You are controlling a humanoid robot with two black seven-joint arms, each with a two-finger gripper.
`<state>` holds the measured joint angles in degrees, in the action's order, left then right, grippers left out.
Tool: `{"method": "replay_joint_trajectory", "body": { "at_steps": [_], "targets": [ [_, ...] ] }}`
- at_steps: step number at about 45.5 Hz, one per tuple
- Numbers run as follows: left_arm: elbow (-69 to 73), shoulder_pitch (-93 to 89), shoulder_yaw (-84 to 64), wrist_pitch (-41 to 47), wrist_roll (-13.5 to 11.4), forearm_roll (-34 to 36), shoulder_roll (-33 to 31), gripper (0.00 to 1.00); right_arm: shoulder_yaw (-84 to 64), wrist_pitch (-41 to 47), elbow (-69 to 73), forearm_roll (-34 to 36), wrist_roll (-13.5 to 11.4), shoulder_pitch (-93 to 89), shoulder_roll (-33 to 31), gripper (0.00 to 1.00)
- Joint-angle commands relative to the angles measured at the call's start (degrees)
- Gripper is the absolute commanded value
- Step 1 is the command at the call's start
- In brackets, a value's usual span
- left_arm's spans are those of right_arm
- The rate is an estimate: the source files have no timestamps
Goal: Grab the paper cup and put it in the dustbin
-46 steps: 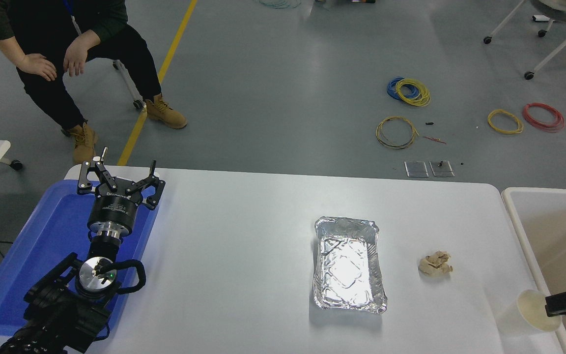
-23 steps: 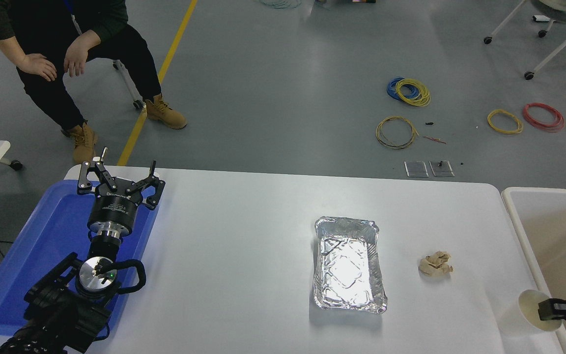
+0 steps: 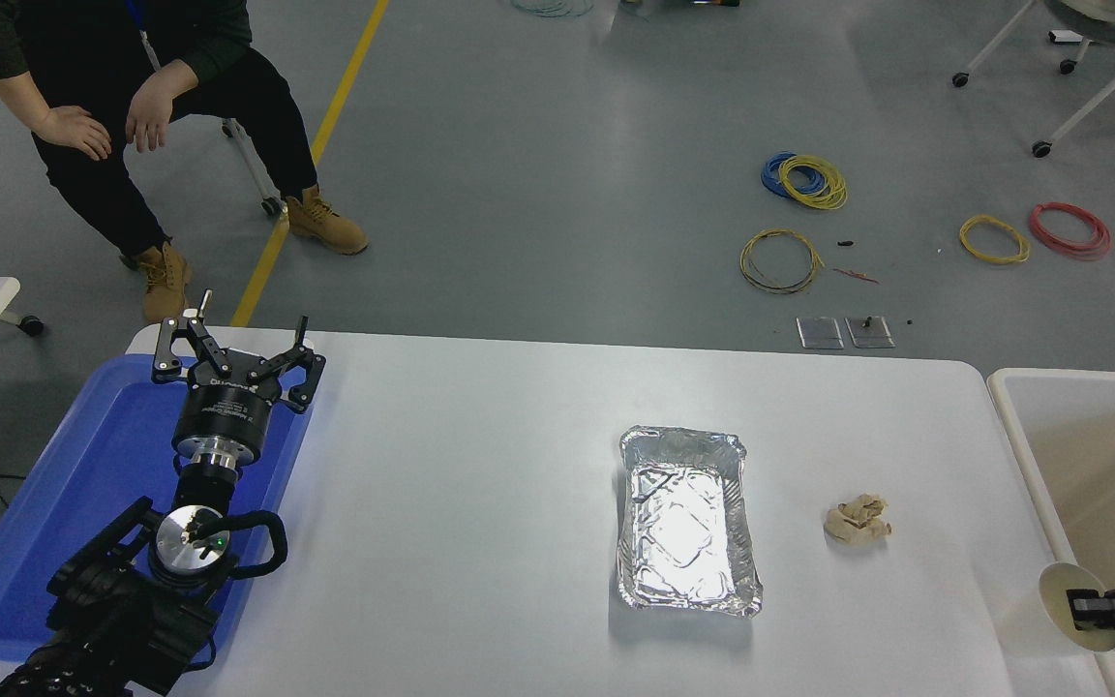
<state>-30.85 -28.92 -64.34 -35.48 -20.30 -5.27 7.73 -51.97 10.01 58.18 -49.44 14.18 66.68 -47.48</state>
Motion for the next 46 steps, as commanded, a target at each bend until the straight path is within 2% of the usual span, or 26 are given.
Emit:
{"method": "replay_joint_trajectory", "body": {
  "at_steps": [1, 12, 22, 33, 46],
  "targets": [
    [0.0, 0.0, 0.0, 0.0, 0.0, 0.0, -0.1, 1.0, 0.8, 1.1, 0.9, 0.0, 1.4, 4.1, -1.7, 0.0],
    [0.0, 0.0, 0.0, 0.0, 0.0, 0.1, 0.0, 1.0, 0.6, 6.4, 7.9, -0.4, 1.7, 14.2, -7.3, 0.0],
    [0.0, 0.0, 0.0, 0.0, 0.0, 0.1, -0.1, 1.0, 0.3, 14.5, 13.5, -3.5, 1.5, 28.0, -12.1, 0.0],
    [0.0, 0.0, 0.0, 0.0, 0.0, 0.0, 0.0, 1.0, 0.0, 22.7, 13.5, -3.5, 1.4, 39.5, -12.7, 0.0],
    [0.0, 0.0, 0.0, 0.0, 0.0, 0.1, 0.0, 1.0, -0.1, 28.2, 13.1, -3.5, 1.2, 48.4, -11.9, 0.0]
  ]
}}
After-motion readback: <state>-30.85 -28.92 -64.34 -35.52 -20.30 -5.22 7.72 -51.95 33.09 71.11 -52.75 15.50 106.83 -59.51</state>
